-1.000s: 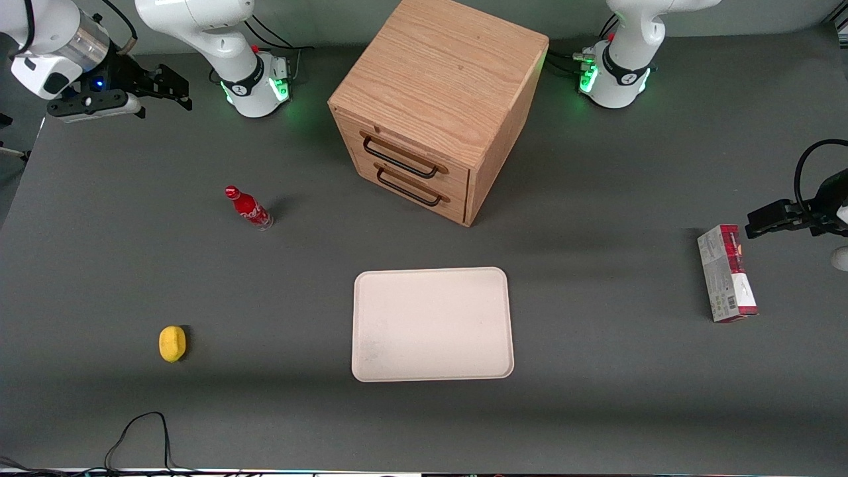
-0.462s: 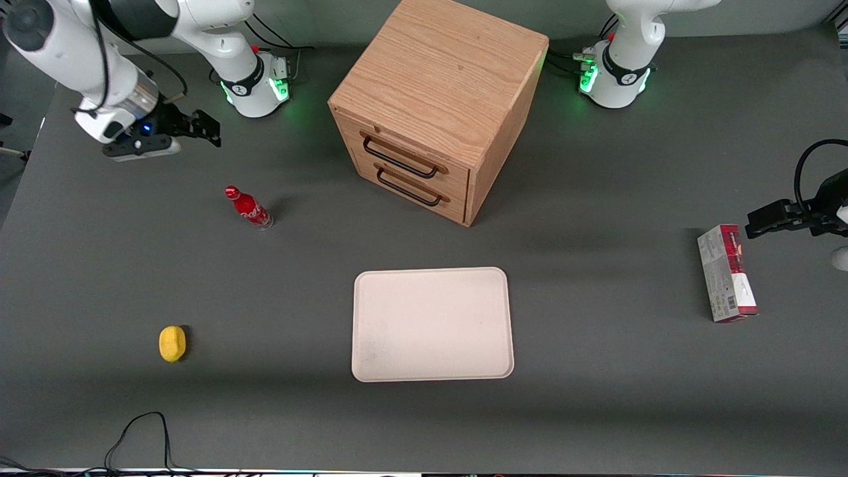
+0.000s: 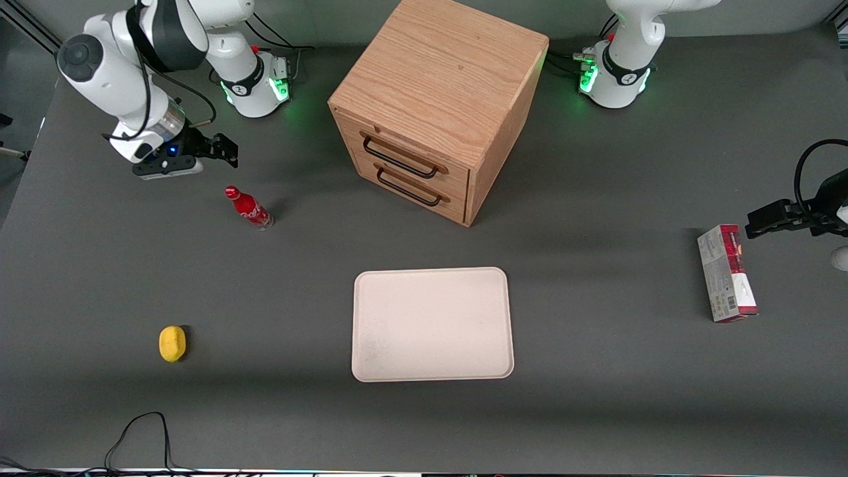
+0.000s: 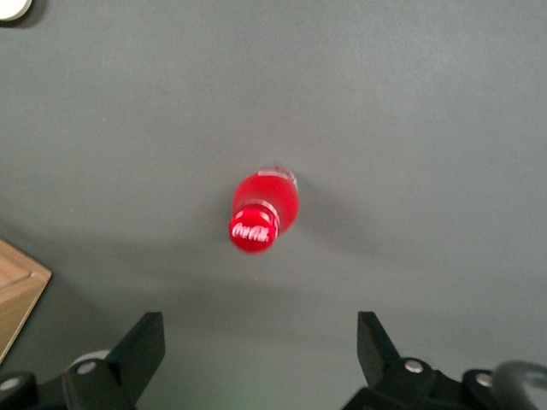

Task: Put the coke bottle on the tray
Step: 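Move the open right gripper over the red Coca-Cola bottle and lower it, then close the right gripper on the bottle's neck and lift it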

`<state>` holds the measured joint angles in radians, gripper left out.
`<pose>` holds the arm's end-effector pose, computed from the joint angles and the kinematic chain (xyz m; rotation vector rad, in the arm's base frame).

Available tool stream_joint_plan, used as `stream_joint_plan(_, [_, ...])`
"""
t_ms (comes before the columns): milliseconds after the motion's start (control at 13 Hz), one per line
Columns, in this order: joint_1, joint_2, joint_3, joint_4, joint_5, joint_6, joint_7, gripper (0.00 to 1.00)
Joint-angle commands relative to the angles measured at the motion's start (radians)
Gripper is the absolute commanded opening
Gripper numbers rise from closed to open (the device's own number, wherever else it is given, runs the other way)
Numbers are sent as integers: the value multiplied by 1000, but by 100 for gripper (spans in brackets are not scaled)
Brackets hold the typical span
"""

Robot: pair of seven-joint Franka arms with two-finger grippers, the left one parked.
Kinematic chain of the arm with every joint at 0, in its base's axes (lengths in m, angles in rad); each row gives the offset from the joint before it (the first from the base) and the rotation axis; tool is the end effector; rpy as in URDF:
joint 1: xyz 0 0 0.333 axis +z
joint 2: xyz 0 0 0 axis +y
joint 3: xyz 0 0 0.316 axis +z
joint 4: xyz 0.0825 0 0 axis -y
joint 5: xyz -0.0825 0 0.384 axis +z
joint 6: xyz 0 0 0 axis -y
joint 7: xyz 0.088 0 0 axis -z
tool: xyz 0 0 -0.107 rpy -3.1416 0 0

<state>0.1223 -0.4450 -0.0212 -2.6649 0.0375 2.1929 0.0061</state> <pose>0.3772 0.0400 0.3780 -3.1013 -0.1162 0.0455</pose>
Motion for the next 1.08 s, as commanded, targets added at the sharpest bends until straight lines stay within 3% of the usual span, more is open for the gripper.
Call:
stream_joint_plan(0, [8, 68, -2, -7, -16, 88, 6, 100])
stream_joint_plan(385, [10, 129, -2, -32, -16, 189, 8, 100])
stream_joint_plan(923, [30, 155, -2, -33, -16, 220, 18, 99])
stream_joint_plan(1000, [30, 157, -2, -33, -16, 223, 20, 79])
